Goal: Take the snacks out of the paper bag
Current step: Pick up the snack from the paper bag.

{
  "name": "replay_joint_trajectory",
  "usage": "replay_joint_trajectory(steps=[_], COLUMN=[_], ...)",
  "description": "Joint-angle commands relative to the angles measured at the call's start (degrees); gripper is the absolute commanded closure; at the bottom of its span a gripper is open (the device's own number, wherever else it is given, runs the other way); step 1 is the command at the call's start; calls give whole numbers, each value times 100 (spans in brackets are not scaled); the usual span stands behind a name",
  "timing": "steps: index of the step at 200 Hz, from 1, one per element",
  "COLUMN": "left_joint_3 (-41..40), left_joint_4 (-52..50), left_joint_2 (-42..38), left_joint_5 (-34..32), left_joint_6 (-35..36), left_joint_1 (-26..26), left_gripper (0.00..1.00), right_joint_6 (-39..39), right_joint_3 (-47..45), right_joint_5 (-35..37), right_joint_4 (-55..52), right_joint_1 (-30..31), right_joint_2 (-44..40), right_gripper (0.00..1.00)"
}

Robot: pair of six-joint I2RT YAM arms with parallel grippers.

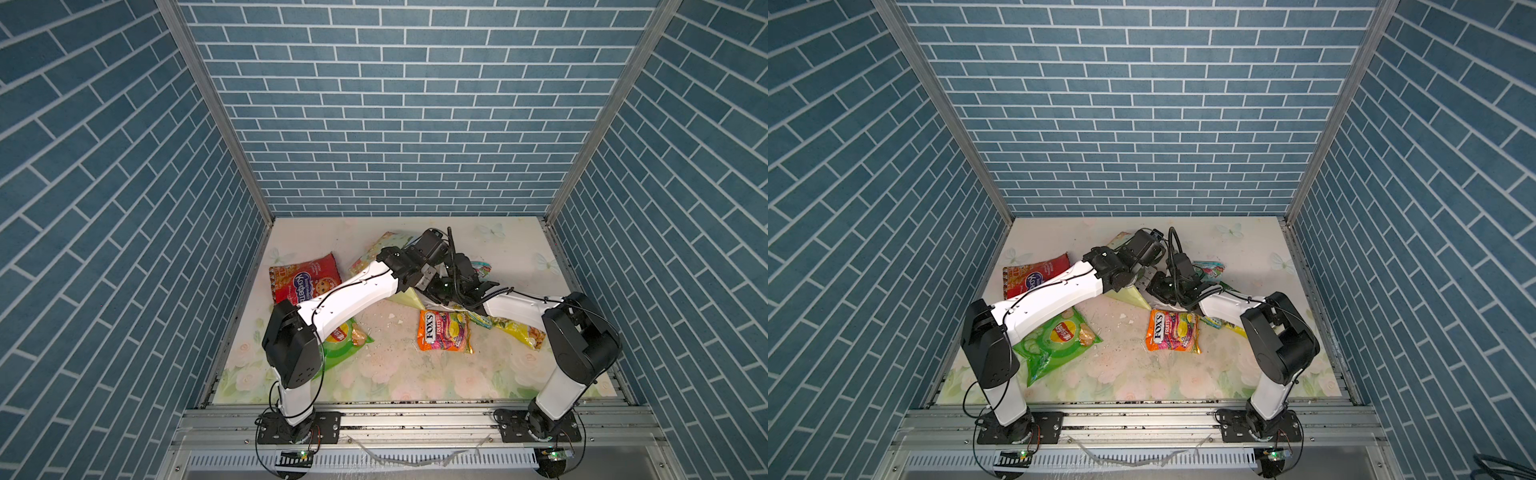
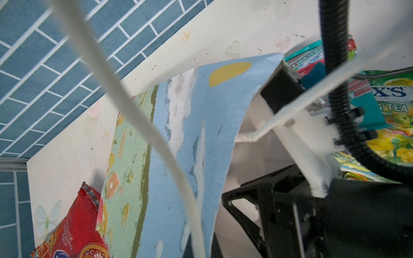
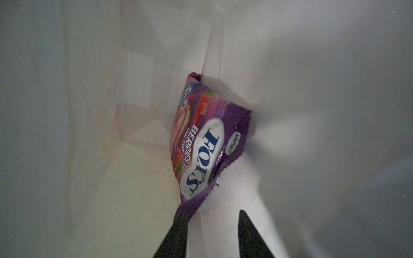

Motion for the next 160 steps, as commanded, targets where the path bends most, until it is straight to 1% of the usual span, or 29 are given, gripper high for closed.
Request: replay_joint_trajectory(steps=[1, 28, 61, 160], left_joint_3=[149, 153, 159, 255], left_joint_4=[-30, -27, -20, -2], left_joint_2=[52, 30, 15, -34], left_joint_5=[86, 87, 79, 277], left_joint_6=[-4, -10, -14, -99], left_joint_1=[-62, -73, -73, -84], left_gripper=[100, 100, 100, 100], right_joint_6=[100, 100, -38, -155], right_joint_3=[177, 261, 272, 864], right_joint_5=[52, 97, 239, 125], right_joint_4=[-57, -122, -348, -434], right_joint_1=[52, 53, 52, 55], right_joint_2=[198, 369, 324, 1006], right_gripper=[60, 60, 59, 58])
